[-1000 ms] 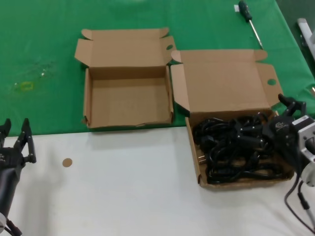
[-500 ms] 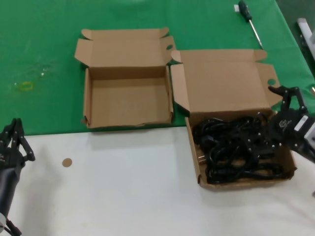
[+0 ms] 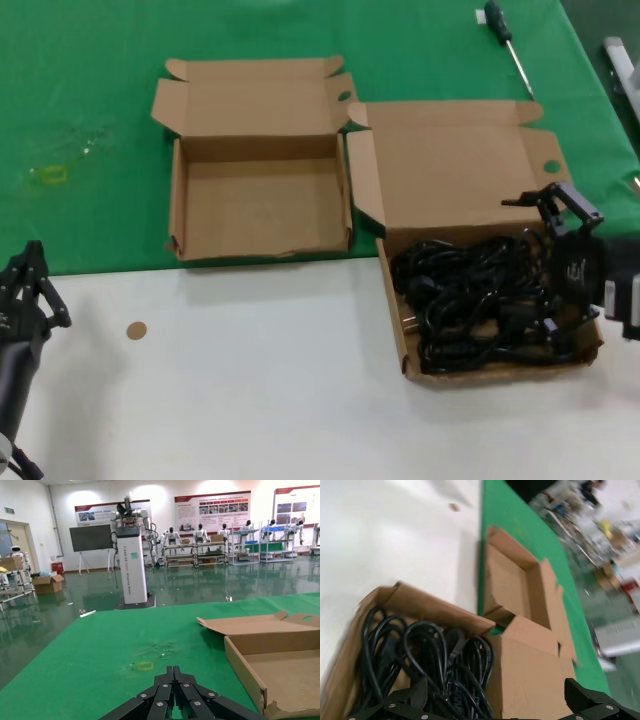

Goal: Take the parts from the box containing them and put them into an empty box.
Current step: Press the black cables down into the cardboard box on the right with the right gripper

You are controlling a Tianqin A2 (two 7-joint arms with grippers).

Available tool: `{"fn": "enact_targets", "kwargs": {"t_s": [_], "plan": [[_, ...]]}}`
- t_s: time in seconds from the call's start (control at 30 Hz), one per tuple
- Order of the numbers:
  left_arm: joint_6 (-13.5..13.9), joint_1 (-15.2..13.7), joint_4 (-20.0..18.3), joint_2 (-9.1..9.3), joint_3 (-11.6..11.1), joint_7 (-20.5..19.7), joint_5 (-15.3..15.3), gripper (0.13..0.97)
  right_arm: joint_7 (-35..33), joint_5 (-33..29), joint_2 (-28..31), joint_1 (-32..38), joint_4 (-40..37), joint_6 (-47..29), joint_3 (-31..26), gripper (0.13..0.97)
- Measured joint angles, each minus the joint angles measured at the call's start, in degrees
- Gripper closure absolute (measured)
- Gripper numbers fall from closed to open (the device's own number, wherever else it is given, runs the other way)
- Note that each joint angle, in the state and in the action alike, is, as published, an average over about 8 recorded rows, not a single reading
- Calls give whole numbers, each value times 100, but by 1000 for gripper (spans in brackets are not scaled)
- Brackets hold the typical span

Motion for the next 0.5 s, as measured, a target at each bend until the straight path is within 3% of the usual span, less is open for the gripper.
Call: {"fn": "enact_targets", "kwargs": {"t_s": [0.23,0.5], "plan": [[0,0,0,0,0,0,0,945,-1000,-105,94,541,-278,-654,-305,129],[0,0,0,0,0,0,0,945,-1597,-209,107,818,-472,-1004,-534,129]]}}
